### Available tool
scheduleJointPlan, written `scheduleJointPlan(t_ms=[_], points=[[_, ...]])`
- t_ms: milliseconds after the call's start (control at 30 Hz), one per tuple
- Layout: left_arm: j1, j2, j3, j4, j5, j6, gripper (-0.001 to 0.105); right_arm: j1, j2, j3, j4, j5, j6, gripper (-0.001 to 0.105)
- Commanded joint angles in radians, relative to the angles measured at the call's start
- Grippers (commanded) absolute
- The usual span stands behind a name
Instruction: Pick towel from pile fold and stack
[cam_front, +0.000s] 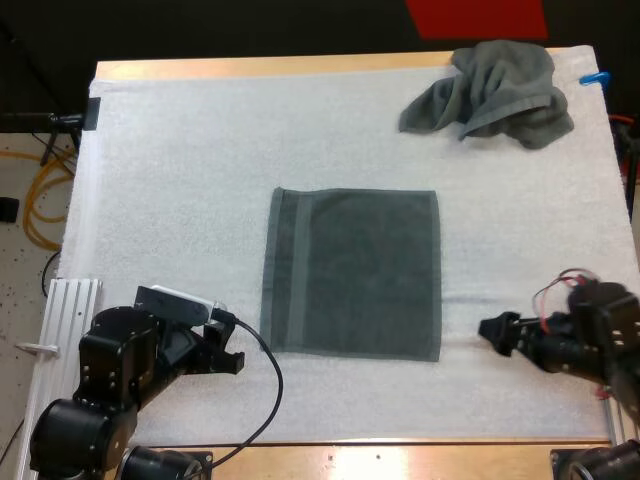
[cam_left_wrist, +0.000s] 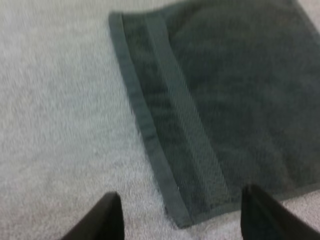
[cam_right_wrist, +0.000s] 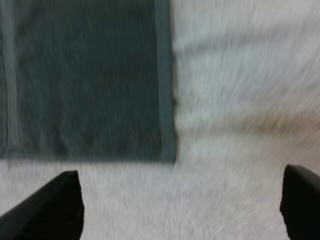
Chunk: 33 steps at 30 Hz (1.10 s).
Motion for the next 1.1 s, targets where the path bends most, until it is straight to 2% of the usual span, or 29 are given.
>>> scheduleJointPlan(t_ms=[0, 167, 367, 667, 900, 1000, 1067], points=[[0.000, -0.006, 0.002, -0.007, 0.008, -0.012, 0.051, 0.001, 0.018, 0.042, -0.060, -0.057, 0.033, 0.078], [0.000, -0.006, 0.006, -0.022, 0.008, -0.012, 0.051, 0.001, 0.146, 0.150, -0.277, -0.193, 0.116, 0.078], [0.000, -0.006, 0.006, -0.074, 0.008, -0.019, 0.051, 0.001, 0.349, 0.162, -0.429, -0.271, 0.145, 0.078], [0.000, -0.006, 0.006, -0.077, 0.008, -0.024, 0.051, 0.001, 0.572, 0.162, -0.590, -0.439, 0.150, 0.078], [0.000, -0.006, 0.006, -0.077, 0.008, -0.024, 0.051, 0.028, 0.674, 0.158, -0.657, -0.508, 0.153, 0.078], [0.000, -0.006, 0.006, -0.077, 0.008, -0.024, 0.051, 0.075, 0.718, 0.150, -0.690, -0.502, 0.160, 0.078], [0.000, -0.006, 0.006, -0.077, 0.008, -0.024, 0.051, 0.109, 0.739, 0.142, -0.710, -0.462, 0.176, 0.078]])
